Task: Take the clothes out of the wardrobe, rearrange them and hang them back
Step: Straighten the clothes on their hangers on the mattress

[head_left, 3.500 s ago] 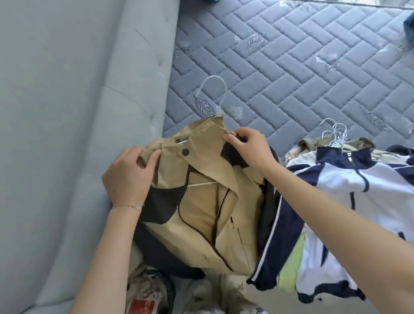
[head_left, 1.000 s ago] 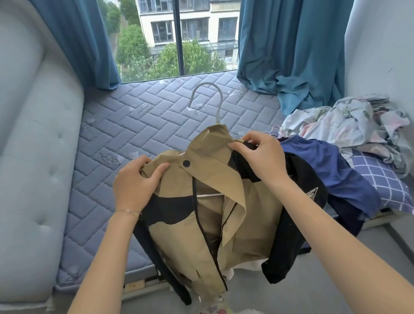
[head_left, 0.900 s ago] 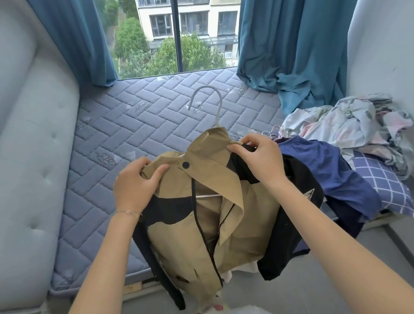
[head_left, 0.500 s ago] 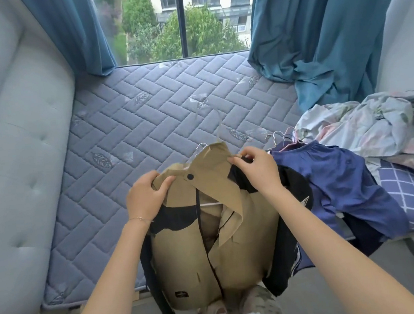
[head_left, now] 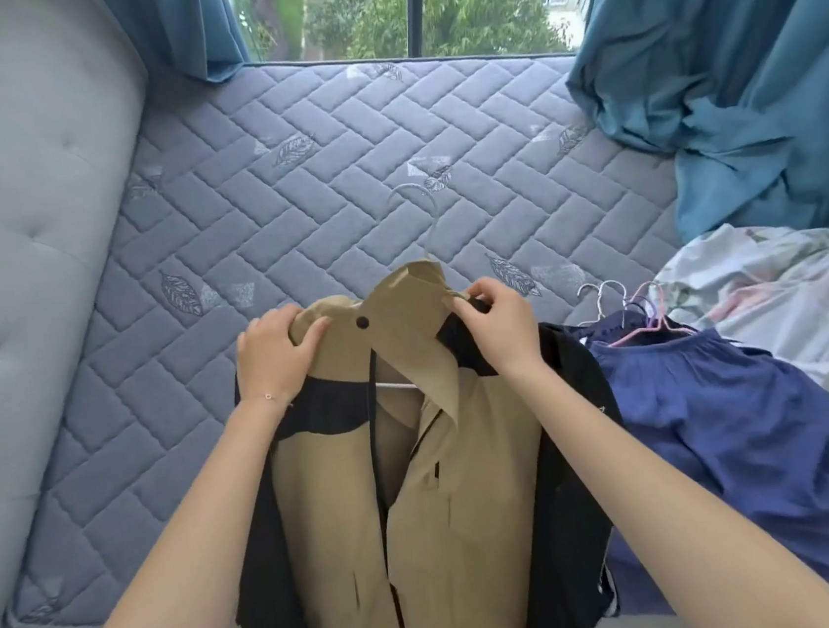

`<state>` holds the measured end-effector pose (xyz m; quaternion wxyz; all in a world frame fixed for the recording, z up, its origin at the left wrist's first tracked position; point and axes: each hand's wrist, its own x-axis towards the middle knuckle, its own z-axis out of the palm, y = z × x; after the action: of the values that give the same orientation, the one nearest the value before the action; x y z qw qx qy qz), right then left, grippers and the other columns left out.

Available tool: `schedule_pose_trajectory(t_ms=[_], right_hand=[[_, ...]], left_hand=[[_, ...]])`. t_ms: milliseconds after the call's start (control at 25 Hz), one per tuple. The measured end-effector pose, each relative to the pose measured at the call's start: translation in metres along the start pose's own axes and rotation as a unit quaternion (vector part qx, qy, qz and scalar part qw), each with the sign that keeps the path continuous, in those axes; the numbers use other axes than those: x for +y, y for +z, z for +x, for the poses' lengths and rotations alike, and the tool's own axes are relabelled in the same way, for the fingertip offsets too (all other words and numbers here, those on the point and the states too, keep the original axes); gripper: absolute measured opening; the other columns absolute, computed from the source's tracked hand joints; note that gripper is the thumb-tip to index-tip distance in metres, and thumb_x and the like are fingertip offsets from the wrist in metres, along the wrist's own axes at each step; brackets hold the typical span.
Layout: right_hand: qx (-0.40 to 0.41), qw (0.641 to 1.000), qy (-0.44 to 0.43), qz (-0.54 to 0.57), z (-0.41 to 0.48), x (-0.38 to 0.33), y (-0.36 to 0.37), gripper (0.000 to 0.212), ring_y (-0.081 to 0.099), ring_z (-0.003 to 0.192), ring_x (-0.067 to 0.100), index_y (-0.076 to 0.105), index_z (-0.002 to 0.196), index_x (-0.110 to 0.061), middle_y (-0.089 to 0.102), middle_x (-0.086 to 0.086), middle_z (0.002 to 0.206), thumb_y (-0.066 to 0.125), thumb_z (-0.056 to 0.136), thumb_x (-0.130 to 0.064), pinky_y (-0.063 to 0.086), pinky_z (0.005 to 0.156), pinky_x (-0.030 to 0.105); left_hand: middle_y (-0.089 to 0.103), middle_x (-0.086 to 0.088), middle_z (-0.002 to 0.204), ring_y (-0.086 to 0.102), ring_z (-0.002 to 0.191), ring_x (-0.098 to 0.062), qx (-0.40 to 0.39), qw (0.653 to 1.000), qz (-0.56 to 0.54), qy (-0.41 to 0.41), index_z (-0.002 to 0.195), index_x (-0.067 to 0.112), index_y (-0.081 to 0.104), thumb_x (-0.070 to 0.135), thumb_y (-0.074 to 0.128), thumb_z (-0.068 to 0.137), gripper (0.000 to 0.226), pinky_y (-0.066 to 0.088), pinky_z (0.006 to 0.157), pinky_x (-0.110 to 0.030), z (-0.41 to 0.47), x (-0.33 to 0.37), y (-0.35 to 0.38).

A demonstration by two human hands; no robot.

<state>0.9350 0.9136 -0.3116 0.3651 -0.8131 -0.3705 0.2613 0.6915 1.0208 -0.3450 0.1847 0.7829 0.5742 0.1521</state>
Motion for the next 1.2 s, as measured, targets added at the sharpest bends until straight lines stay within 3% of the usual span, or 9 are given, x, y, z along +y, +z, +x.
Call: schedule_pose_trajectory(t_ms=[160, 360, 600, 680, 800, 1200], right_hand=[[-0.026, 0.999, 0.013, -0.028, 0.056, 0.027, 0.043, 0.019, 0.061, 0.091, 0.026, 0.058, 0.074, -0.026, 0.066, -0.002, 0.083, 0.066, 0.087, -0.038, 0.046, 0.087, 0.043], [-0.035, 0.995, 0.023, -0.09, 0.095, 0.093, 0.107, 0.021, 0.058, 0.112, 0.025, 0.07, 0.104, -0.025, 0.071, 0.0, 0.109, 0.056, 0.093, -0.037, 0.039, 0.098, 0.041], [-0.078, 0.973, -0.031, -0.215, 0.095, 0.156, 0.147, 0.048, 0.045, 0.129, 0.026, 0.05, 0.139, -0.025, 0.056, 0.001, 0.137, 0.058, 0.092, -0.031, 0.031, 0.109, 0.045], [-0.082, 0.969, -0.034, -0.231, 0.082, 0.164, 0.15, 0.055, 0.035, 0.138, 0.023, 0.044, 0.144, -0.023, 0.046, 0.0, 0.146, 0.059, 0.092, -0.031, 0.023, 0.115, 0.044], [-0.076, 0.971, -0.026, -0.225, 0.054, 0.166, 0.145, 0.054, 0.027, 0.143, 0.02, 0.042, 0.145, -0.026, 0.039, -0.001, 0.151, 0.057, 0.093, -0.031, 0.015, 0.118, 0.044], [-0.041, 0.981, -0.042, -0.184, -0.074, 0.094, 0.063, 0.051, 0.031, 0.141, 0.021, 0.046, 0.143, -0.027, 0.044, -0.002, 0.148, 0.059, 0.093, -0.032, 0.02, 0.118, 0.044]], left_hand=[[0.065, -0.007, 0.097, 0.057, 0.098, -0.03, -0.046, 0.999, 0.011, -0.004, 0.101, 0.019, 0.063, 0.052, 0.052, 0.092, 0.035, 0.044, 0.083, -0.042, 0.052, -0.026, 0.044], [0.062, -0.008, 0.108, 0.056, 0.107, -0.029, -0.044, 0.998, 0.039, -0.031, 0.123, 0.024, 0.058, 0.052, 0.049, 0.093, 0.042, 0.041, 0.092, -0.044, 0.071, -0.068, 0.131], [0.051, -0.01, 0.131, 0.047, 0.123, -0.029, -0.08, 0.995, 0.059, 0.011, 0.145, 0.025, 0.039, 0.044, 0.054, 0.094, 0.057, 0.027, 0.112, -0.044, 0.051, -0.103, 0.203], [0.041, -0.009, 0.147, 0.034, 0.138, -0.028, -0.096, 0.993, 0.068, 0.019, 0.147, 0.024, 0.037, 0.043, 0.053, 0.094, 0.058, 0.018, 0.117, -0.045, 0.039, -0.106, 0.207], [0.033, -0.006, 0.155, 0.024, 0.145, -0.026, -0.098, 0.992, 0.065, 0.055, 0.146, 0.022, 0.039, 0.042, 0.054, 0.094, 0.058, 0.015, 0.118, -0.046, 0.015, -0.1, 0.198], [0.031, -0.001, 0.156, 0.024, 0.146, -0.022, -0.068, 0.994, -0.008, 0.082, 0.145, 0.024, 0.04, 0.036, 0.061, 0.092, 0.059, 0.016, 0.118, -0.049, -0.081, -0.043, 0.099]])
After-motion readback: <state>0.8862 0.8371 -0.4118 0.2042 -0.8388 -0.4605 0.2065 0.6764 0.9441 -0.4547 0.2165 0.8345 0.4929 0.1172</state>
